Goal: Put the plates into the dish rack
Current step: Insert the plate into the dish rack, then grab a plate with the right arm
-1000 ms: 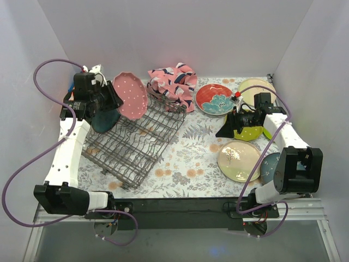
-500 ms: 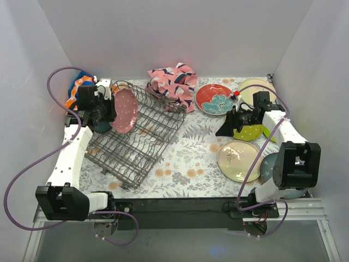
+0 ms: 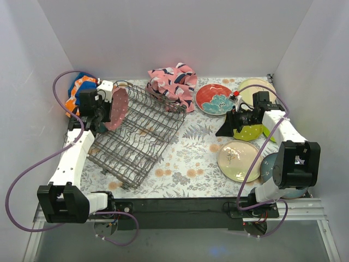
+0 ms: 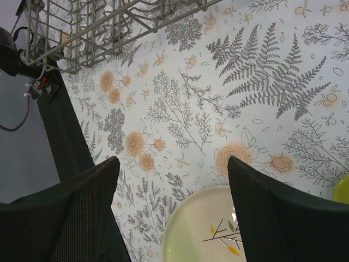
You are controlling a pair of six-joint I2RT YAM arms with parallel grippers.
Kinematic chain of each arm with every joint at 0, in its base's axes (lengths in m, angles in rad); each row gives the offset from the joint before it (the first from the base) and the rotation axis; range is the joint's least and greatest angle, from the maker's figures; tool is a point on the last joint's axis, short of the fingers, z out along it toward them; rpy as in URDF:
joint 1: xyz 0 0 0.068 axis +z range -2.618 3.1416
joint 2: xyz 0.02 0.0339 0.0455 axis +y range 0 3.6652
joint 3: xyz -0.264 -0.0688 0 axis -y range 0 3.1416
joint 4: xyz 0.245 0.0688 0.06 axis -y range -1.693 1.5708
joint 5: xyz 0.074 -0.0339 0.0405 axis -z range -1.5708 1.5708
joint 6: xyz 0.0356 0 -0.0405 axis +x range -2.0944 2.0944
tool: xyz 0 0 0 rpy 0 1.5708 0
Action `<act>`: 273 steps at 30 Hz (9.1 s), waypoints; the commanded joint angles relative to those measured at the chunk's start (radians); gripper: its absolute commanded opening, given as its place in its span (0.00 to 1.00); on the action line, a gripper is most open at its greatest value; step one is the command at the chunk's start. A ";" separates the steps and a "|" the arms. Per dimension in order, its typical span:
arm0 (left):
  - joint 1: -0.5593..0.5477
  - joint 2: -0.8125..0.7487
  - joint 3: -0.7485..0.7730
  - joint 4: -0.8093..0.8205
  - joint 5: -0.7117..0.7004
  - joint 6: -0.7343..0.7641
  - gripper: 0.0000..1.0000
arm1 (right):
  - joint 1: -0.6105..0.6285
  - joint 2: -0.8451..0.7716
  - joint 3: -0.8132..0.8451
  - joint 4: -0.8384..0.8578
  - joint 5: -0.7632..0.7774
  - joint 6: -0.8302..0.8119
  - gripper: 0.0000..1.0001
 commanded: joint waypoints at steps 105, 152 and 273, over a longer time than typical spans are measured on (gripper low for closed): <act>0.014 0.020 -0.257 0.380 -0.104 0.138 0.21 | -0.002 0.025 0.036 -0.041 -0.033 -0.030 0.88; 0.014 -0.023 -0.222 0.366 -0.270 0.052 0.44 | -0.002 0.003 0.023 -0.044 -0.052 -0.033 0.88; 0.014 -0.409 -0.244 0.116 0.606 -1.047 0.77 | -0.334 0.692 0.519 -0.012 0.367 -0.228 0.14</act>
